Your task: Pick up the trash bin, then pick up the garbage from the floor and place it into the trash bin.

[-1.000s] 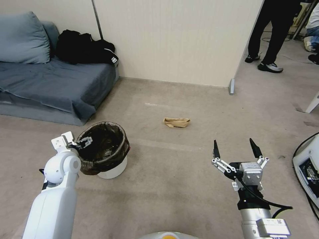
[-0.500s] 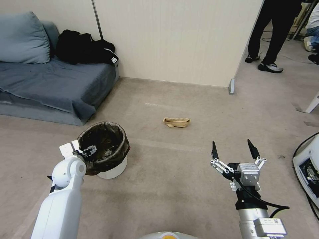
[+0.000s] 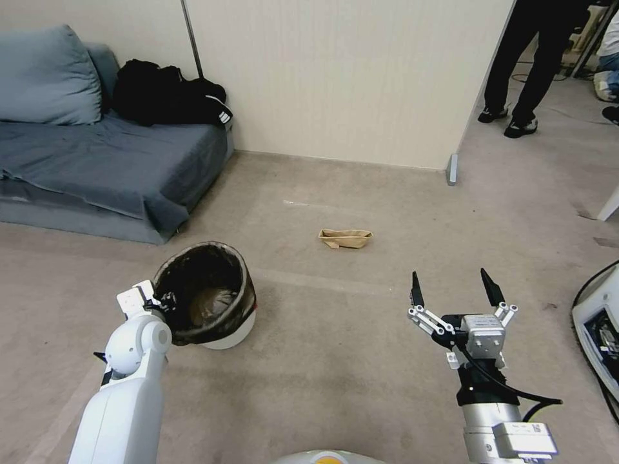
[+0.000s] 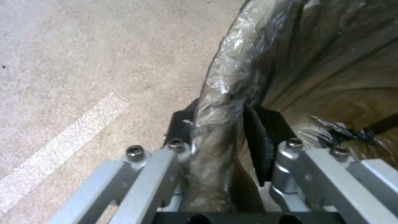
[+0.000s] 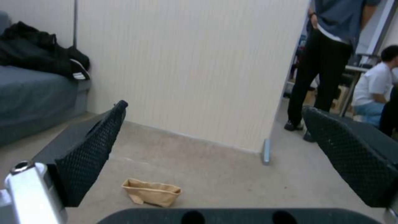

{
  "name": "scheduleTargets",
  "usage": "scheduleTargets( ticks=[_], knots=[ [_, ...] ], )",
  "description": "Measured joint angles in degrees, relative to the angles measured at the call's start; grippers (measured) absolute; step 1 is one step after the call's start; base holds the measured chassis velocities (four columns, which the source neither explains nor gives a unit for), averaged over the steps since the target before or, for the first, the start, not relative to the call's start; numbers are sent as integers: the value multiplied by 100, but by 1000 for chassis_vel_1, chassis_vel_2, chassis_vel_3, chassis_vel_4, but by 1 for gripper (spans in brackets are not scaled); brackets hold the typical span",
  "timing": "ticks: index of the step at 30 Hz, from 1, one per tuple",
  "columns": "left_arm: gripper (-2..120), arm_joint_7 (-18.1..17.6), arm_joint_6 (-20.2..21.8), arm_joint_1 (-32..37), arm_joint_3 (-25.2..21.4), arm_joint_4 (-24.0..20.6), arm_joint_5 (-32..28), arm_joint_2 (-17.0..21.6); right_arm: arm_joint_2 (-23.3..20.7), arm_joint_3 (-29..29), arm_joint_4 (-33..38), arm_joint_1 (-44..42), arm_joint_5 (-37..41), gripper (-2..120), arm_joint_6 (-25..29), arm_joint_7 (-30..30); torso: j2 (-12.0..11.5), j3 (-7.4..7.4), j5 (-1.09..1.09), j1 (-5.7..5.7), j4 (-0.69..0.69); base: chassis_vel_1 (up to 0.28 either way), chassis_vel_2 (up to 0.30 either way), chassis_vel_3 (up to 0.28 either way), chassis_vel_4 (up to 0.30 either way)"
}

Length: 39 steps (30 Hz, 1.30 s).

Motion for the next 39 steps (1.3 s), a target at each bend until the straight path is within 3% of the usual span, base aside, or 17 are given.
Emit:
scheduleTargets(
  ticks=[25, 32, 35, 39],
  knots=[
    [15, -33, -12, 265, 12, -132, -37, -261, 0, -56, 112, 20, -256, 100, 61, 250, 1, 0, -3, 0, 1, 0, 0, 0, 0],
    [4, -127, -141, 550, 77, -678, -129, -426, 0, -80, 55, 47, -241, 100, 187, 269, -2, 4, -24, 1, -2, 0, 0, 0, 0],
    [0, -178, -144, 708, 139, -1108, -201, -467, 0, -97, -8, 63, -252, 100, 246, 233, -3, 6, -33, 2, -11, 0, 0, 0, 0],
    [0, -223, -125, 832, 169, -1542, -260, -465, 0, -107, -49, 72, -277, 100, 288, 189, -4, 7, -26, 3, -9, 0, 0, 0, 0]
  ],
)
